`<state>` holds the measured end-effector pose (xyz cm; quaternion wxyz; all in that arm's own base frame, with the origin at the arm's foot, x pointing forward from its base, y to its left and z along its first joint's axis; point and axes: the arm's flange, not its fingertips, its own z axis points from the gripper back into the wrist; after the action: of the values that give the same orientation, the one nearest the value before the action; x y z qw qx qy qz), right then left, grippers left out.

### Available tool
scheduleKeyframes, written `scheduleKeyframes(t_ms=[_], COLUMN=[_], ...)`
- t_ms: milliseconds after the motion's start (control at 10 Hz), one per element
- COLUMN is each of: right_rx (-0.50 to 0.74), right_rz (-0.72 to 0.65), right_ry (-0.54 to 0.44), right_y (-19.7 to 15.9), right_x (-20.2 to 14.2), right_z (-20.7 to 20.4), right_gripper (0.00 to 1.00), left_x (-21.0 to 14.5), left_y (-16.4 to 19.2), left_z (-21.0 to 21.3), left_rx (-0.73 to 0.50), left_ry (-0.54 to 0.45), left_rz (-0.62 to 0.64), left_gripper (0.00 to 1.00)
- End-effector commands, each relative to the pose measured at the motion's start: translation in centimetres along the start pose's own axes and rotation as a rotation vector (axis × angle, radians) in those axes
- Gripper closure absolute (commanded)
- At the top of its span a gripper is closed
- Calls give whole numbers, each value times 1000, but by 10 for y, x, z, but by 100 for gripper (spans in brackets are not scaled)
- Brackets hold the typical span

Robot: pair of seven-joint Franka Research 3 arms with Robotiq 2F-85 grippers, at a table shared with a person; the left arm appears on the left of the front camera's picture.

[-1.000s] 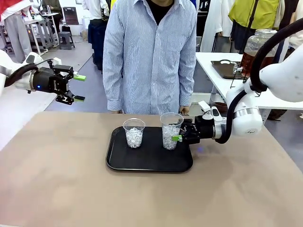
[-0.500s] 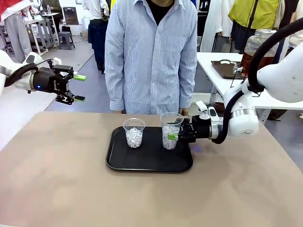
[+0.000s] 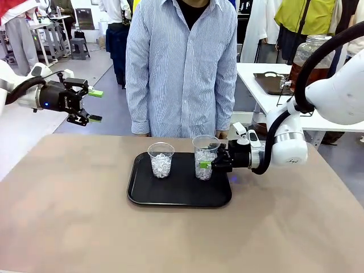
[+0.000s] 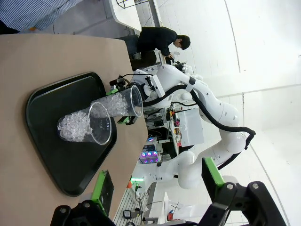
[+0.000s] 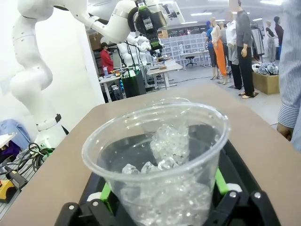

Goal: Pour the drink into the iced cup.
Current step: Pick up the iced cup indicated by the human and present it to them.

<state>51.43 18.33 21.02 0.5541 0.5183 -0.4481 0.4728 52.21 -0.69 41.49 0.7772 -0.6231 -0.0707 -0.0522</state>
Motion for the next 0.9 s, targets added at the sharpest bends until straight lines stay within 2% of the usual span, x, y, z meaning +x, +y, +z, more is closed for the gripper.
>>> scheduleKeyframes(t_ms=[0,100,600,800], right_rx=[-13,-10,21,36], right_rz=[-22,-1,-38,-44], right_ry=[-2,-25,-54,-52], right_y=[-7,-6,-5,-9], right_x=[5,5,17,43], right_z=[-7,-5,1,6], right_gripper=[21,41,41,41], left_x=[-3,-3,-3,-3], left_y=[-2,-2,-2,-2], left_z=[0,0,0,0], left_rx=[4,4,4,4], left_ry=[-6,-6,-6,-6], left_rz=[-2,-2,-2,-2], left_gripper=[0,0,0,0])
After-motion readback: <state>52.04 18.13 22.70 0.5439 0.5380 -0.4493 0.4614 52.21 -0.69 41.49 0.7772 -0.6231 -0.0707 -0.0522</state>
